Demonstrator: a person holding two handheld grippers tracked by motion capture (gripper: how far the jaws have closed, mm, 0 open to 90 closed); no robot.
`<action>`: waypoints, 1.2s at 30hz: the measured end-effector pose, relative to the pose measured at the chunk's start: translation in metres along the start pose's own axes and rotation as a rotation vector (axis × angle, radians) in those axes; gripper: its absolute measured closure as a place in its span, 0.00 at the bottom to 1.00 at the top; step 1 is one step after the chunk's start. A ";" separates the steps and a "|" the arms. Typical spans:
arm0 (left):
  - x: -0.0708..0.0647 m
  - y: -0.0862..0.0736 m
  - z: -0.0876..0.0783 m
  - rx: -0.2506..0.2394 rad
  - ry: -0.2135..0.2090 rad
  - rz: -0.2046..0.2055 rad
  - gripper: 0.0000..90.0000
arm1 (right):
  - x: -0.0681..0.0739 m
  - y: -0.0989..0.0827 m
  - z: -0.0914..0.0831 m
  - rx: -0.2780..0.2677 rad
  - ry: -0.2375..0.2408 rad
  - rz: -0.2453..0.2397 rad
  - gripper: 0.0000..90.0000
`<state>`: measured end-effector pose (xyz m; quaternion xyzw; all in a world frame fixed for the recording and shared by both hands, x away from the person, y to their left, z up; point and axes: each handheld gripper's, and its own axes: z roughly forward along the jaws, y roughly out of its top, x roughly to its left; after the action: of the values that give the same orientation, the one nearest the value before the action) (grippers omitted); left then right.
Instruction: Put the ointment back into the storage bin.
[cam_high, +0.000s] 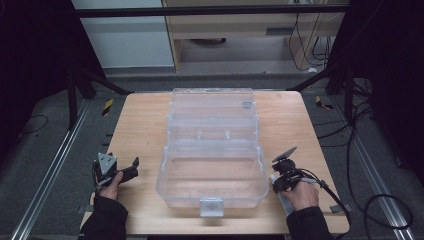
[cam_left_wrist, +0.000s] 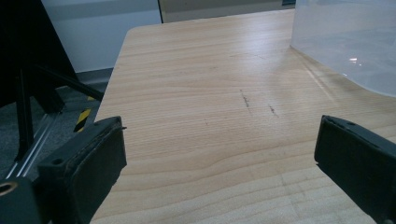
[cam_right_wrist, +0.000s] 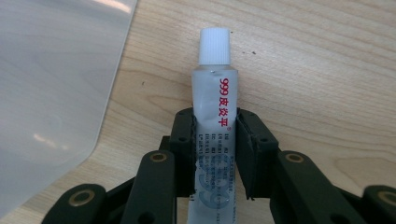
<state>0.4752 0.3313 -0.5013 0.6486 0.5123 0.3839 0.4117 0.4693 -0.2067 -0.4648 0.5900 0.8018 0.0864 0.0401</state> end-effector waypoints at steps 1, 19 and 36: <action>0.000 0.000 0.000 0.000 0.000 0.000 0.02 | -0.001 0.000 -0.001 0.001 0.000 0.000 0.78; 0.000 0.000 0.000 0.002 0.002 0.001 0.02 | -0.017 0.003 -0.059 -0.235 0.065 -0.051 0.78; 0.000 0.000 0.000 0.000 0.000 0.002 0.02 | -0.020 0.006 -0.108 -0.500 0.099 -0.209 0.78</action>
<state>0.4752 0.3312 -0.5013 0.6492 0.5115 0.3842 0.4114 0.4631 -0.2342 -0.3581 0.4710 0.8130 0.3059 0.1538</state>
